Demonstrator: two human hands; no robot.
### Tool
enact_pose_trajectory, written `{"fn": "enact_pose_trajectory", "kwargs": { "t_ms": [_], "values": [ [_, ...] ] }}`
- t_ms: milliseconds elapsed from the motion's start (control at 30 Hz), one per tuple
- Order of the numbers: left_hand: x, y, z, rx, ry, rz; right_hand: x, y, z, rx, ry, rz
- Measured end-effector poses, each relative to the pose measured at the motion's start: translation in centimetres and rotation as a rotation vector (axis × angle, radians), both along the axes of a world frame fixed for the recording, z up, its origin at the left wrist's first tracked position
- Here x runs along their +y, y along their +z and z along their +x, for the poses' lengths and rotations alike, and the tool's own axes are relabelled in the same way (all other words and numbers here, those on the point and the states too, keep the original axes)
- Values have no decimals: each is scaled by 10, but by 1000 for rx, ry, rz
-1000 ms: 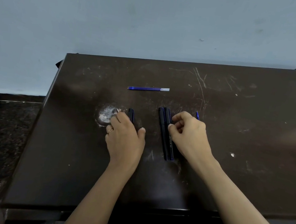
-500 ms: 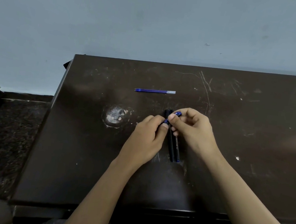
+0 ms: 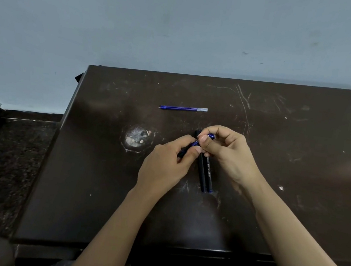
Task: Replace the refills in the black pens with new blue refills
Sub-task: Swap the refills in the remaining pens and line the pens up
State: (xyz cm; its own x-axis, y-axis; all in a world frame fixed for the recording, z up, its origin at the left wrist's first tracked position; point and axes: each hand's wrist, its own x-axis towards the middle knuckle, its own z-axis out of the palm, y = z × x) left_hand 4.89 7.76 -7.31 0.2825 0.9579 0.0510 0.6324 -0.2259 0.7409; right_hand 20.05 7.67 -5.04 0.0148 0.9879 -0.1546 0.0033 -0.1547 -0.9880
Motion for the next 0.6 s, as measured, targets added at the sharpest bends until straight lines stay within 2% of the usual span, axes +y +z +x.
{"fn": "enact_pose_trajectory", "kwargs": {
  "t_ms": [133,300,600],
  "values": [
    [-2,0,-2,61,31,62,0,2,-1,22,-45,7],
    [-2,1,-1,248,62,137,-5,-3,-9,-89,-144,62],
    [-4,-2,-1,173,112,52,-6,-9,-13,-155,-214,69]
  ]
}}
